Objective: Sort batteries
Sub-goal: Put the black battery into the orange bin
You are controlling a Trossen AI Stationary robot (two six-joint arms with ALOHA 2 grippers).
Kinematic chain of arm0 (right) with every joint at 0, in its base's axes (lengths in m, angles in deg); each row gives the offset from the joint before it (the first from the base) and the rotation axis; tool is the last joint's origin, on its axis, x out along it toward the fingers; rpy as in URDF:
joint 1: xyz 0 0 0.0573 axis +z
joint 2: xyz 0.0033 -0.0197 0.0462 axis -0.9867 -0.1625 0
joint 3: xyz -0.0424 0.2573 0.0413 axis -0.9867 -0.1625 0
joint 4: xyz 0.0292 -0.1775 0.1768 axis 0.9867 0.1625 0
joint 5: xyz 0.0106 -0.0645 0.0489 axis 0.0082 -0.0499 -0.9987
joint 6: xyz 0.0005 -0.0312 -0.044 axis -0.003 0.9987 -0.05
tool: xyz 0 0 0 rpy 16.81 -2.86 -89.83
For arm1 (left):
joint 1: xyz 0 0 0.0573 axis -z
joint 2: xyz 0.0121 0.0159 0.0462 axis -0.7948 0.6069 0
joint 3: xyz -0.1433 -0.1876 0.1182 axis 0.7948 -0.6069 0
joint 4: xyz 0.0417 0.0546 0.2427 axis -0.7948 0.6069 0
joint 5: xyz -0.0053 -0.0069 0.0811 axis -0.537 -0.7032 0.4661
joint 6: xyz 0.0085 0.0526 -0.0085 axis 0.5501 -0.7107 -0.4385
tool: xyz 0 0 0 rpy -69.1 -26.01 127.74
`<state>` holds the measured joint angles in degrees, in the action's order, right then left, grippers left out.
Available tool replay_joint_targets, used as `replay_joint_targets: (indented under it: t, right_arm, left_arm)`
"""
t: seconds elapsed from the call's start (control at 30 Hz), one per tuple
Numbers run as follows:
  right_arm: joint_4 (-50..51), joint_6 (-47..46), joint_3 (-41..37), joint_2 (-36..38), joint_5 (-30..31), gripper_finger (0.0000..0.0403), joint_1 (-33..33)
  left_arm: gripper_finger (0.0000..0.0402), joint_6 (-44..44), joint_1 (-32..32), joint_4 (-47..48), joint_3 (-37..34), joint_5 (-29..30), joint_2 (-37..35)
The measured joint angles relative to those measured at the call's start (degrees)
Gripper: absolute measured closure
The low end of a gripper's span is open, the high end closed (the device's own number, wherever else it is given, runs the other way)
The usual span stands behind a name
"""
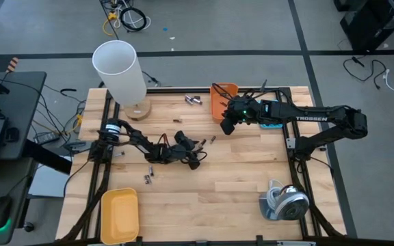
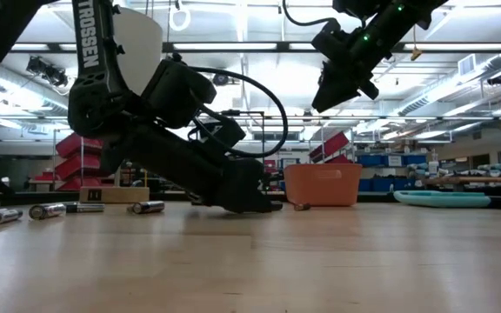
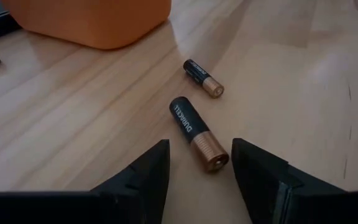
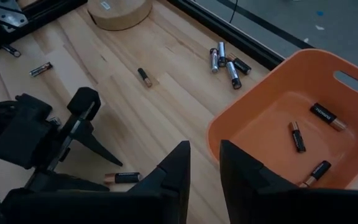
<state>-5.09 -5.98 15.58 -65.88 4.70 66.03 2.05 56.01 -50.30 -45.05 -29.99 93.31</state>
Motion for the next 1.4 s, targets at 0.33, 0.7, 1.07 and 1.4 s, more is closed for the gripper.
replay_joint_targets:
  t: [0.33,0.7,1.07,1.4]
  right_arm:
    - [0.0,0.0,0.0,0.0,0.0,0.0331,0.0]
    - [-0.1,0.0,0.0,0.0,0.0,0.0331,0.0]
    - [0.0,0.0,0.0,0.0,0.0,0.0332,0.0]
    - [0.1,1.5,0.0,0.0,0.1,0.0332,0.5]
  left_arm:
    - [0.0225,0.0,0.0,-0.3,0.0,-0.1,0.0]
    - [0.0322,3.2,0.0,1.5,0.1,0.2,0.0]
    - [0.0363,3.3,0.0,1.7,0.0,0.6,0.0]
    - [0.0362,2.9,0.6,-0.1,-0.2,0.6,-0.3]
